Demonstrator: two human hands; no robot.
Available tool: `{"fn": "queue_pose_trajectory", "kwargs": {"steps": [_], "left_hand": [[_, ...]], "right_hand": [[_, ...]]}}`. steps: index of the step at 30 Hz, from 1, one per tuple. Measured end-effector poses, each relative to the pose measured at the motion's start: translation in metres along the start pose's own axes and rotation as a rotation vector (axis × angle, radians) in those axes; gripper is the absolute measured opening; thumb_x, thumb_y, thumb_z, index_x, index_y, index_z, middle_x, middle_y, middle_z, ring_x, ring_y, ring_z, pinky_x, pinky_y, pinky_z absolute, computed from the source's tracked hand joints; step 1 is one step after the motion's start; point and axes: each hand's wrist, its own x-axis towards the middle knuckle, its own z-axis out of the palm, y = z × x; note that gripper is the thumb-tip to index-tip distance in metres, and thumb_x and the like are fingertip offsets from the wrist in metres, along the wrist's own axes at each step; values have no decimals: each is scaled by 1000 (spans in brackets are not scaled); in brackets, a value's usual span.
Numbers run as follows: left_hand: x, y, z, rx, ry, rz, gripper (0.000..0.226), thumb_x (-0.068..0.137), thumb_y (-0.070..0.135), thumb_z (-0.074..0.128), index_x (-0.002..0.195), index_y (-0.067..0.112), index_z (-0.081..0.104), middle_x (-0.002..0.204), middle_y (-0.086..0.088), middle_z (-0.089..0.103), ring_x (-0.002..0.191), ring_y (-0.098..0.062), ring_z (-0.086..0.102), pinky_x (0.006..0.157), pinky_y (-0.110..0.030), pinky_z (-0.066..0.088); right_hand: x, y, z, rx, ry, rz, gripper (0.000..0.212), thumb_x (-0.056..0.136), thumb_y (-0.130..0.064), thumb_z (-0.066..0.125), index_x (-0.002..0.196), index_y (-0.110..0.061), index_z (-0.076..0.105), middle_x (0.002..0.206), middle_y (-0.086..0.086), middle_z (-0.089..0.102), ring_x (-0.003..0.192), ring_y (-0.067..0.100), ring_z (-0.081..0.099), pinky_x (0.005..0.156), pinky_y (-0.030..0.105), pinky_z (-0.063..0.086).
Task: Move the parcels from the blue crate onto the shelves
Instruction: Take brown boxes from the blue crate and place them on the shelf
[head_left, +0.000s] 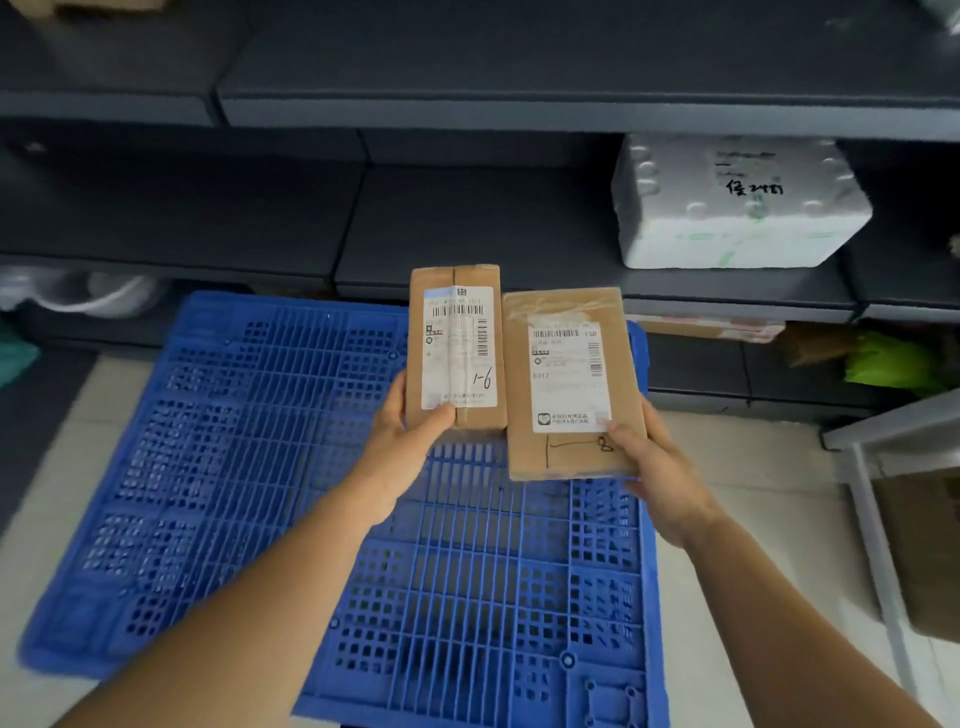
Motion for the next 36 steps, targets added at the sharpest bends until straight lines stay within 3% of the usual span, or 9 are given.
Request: {"fn": "queue_pose_trajectory", "kwargs": {"steps": [6, 10, 14, 17, 21, 26, 30, 33, 36], "left_hand": [[-53, 14, -60, -174, 95, 51, 50, 92, 52, 46, 138, 55, 26, 144, 18, 41, 127, -13, 45, 91, -45, 37], [-95, 16, -109, -273, 161, 97, 40, 96, 41, 50, 126, 61, 32, 142, 17, 43, 125, -11, 46, 99, -51, 37], [-145, 11, -163, -329, 269, 158, 43, 95, 39, 53, 126, 61, 33, 142, 17, 42, 125, -8, 46, 98, -52, 41], [-190, 6, -202, -355, 336, 213, 41, 92, 45, 50, 123, 63, 31, 140, 20, 43, 125, -8, 45, 99, -50, 41], [-259, -12, -259, -331, 435, 276, 64, 78, 57, 46, 136, 57, 20, 131, 28, 46, 121, -4, 46, 99, -45, 41], [-347, -48, -331, -356, 583, 347, 37, 98, 36, 37, 130, 52, 25, 108, 38, 49, 84, 26, 54, 73, -14, 45], [-412, -84, -386, -387, 665, 320, 40, 89, 64, 45, 124, 66, 26, 120, 34, 48, 110, 5, 47, 87, -40, 41], [-456, -114, -420, -420, 753, 312, 46, 75, 71, 48, 116, 73, 29, 125, 24, 49, 115, -5, 47, 90, -44, 41], [-492, -135, -444, -489, 843, 328, 41, 82, 65, 54, 116, 68, 32, 123, 24, 51, 113, -6, 48, 90, -41, 37]], "right_hand": [[-19, -32, 42, -5, -89, -36, 42, 99, -30, 44, 131, -56, 44, 120, -15, 63, 112, 16, 55, 94, 39, 42], [-41, -64, 89, -56, -171, -100, 41, 99, -27, 42, 129, -55, 46, 119, -14, 63, 110, 12, 56, 95, 39, 42], [-71, -91, 146, -91, -260, -166, 53, 84, -38, 54, 135, -48, 43, 120, -10, 63, 110, 14, 57, 88, 36, 44], [-97, -103, 195, -97, -307, -215, 40, 96, -27, 50, 132, -44, 46, 120, -6, 63, 107, 16, 59, 80, 32, 47], [-141, -108, 268, -134, -391, -252, 36, 98, -28, 47, 130, -44, 48, 117, -7, 65, 107, 17, 60, 80, 33, 47], [-204, -100, 364, -184, -498, -288, 34, 98, -33, 46, 129, -46, 50, 115, -11, 67, 107, 15, 61, 81, 33, 49], [-254, -86, 435, -228, -566, -306, 29, 98, -37, 45, 123, -49, 53, 114, -12, 67, 107, 15, 61, 87, 36, 49], [-290, -78, 483, -261, -639, -306, 27, 99, -38, 43, 120, -49, 55, 112, -11, 68, 106, 16, 60, 89, 37, 48], [-320, -72, 529, -276, -711, -299, 26, 100, -35, 41, 115, -48, 58, 104, -12, 70, 104, 16, 61, 87, 36, 48]]}}
